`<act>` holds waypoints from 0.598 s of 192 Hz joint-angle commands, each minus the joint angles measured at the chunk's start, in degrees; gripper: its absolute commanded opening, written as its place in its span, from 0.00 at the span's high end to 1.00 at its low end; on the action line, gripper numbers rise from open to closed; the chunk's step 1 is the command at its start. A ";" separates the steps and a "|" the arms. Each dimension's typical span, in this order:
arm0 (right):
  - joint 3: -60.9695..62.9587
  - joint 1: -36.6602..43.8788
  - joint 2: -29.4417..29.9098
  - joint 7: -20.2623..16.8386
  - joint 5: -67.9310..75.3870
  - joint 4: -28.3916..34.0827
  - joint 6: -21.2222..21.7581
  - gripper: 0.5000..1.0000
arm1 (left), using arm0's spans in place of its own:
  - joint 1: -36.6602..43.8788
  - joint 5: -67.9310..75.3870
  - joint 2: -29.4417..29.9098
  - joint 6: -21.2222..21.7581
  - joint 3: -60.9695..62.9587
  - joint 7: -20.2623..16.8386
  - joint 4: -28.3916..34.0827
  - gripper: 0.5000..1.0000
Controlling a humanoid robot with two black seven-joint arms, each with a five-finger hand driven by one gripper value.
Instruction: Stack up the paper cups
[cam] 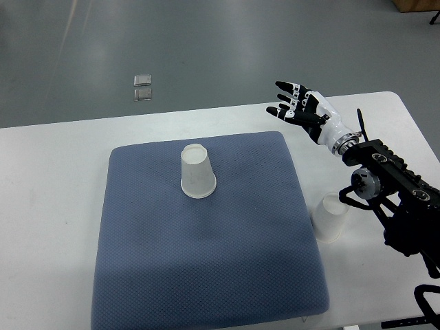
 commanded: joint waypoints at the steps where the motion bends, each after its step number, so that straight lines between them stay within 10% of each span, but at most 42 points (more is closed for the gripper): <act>1: 0.00 -0.10 -0.34 0.00 0.00 0.09 0.00 0.13 | 0.00 0.00 0.00 0.01 -0.21 0.04 -0.07 0.00; 115: 0.53 0.25 -0.60 0.18 0.00 0.00 -0.09 0.13 | 0.09 -0.08 0.00 0.01 0.05 -0.04 0.28 0.00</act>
